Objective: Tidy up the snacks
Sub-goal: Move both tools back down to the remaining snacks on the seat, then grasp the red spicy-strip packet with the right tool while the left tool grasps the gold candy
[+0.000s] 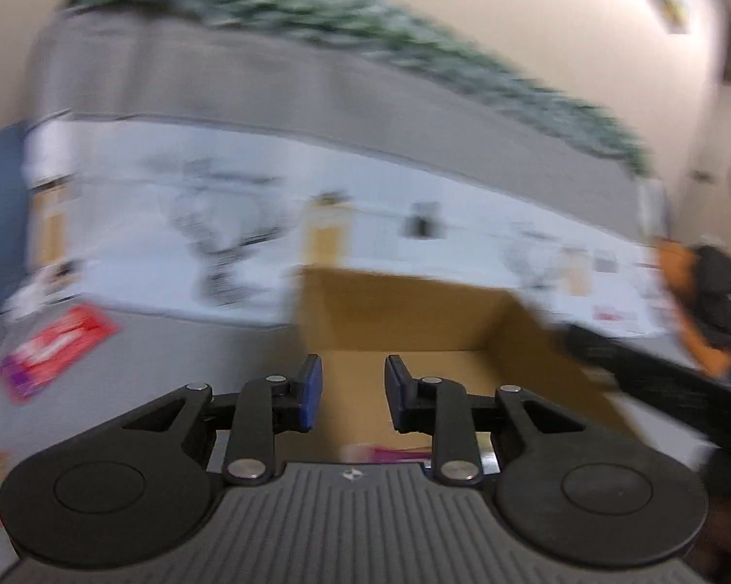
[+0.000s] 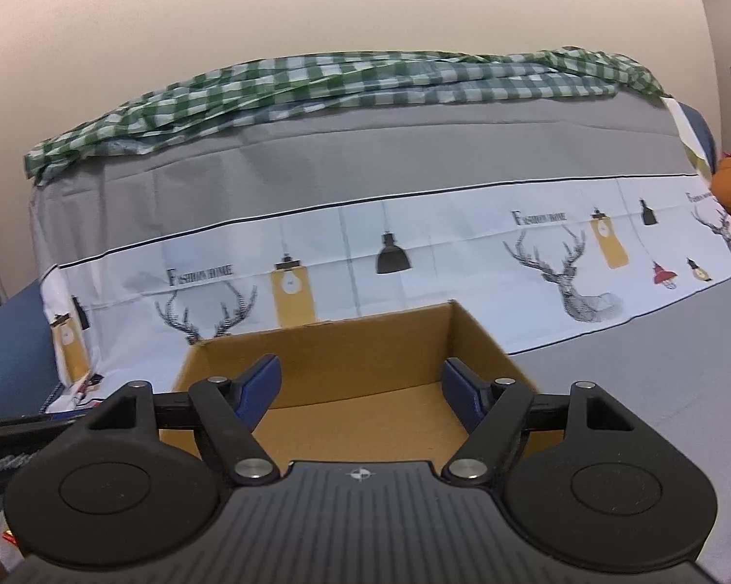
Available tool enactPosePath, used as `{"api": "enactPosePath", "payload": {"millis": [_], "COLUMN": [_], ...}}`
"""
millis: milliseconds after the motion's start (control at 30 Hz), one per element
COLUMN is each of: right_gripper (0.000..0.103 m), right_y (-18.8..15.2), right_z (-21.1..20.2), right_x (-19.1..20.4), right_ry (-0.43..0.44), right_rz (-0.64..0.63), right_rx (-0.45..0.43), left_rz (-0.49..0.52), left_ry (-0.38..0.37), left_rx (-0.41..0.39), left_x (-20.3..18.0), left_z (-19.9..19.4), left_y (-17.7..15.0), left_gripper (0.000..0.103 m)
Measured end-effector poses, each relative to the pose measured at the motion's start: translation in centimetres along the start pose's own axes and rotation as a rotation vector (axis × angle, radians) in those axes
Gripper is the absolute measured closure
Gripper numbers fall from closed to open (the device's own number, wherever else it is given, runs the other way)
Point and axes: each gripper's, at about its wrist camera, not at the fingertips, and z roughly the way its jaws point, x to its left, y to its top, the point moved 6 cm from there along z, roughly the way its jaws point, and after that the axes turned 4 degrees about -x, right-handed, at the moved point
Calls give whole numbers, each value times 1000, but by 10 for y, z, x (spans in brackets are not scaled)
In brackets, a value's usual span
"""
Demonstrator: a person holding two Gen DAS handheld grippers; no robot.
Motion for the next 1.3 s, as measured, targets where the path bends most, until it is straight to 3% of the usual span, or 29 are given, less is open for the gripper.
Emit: {"api": "enactPosePath", "payload": {"millis": [100, 233, 300, 433, 600, 633, 667, 767, 967, 1100, 1200, 1300], "right_gripper": [46, 50, 50, 50, 50, 50, 50, 50, 49, 49, 49, 49], "right_y": [-1, -3, -4, -8, -17, -19, -20, -23, -29, -28, -31, -33], "right_z": [0, -2, -2, -4, -6, -7, -8, -12, -13, -5, 11, 37], "right_x": [17, 43, 57, 82, 108, 112, 117, 126, 138, 156, 184, 215], "right_ry": [41, 105, 136, 181, 232, 239, 250, 256, 279, 371, 438, 445], "right_rz": [-2, -1, 1, -6, -1, -1, -2, -7, 3, 20, 15, 34], "right_rx": [3, 10, 16, 20, 53, 60, 65, 66, 94, 189, 313, 409], "left_rz": [-62, -138, -155, -87, -93, -99, -105, -138, -315, -430, -500, -555], "left_ry": [232, 541, 639, 729, 714, 698, 676, 631, 470, 380, 366, 364], "left_rx": [81, 220, 270, 317, 396, 401, 411, 399, 413, 464, 487, 502], "left_x": [51, 124, 150, 178, 198, 200, 201, 199, 192, 188, 193, 195], "left_z": [10, 15, 13, 11, 16, 17, 17, 7, -13, -17, -19, -29], "left_y": [-9, -30, -37, -46, -65, -66, -68, -66, -67, -76, -80, -81], "left_gripper": [72, 69, 69, 64, 65, 69, 78, 83, 83, 83, 83, 83]}}
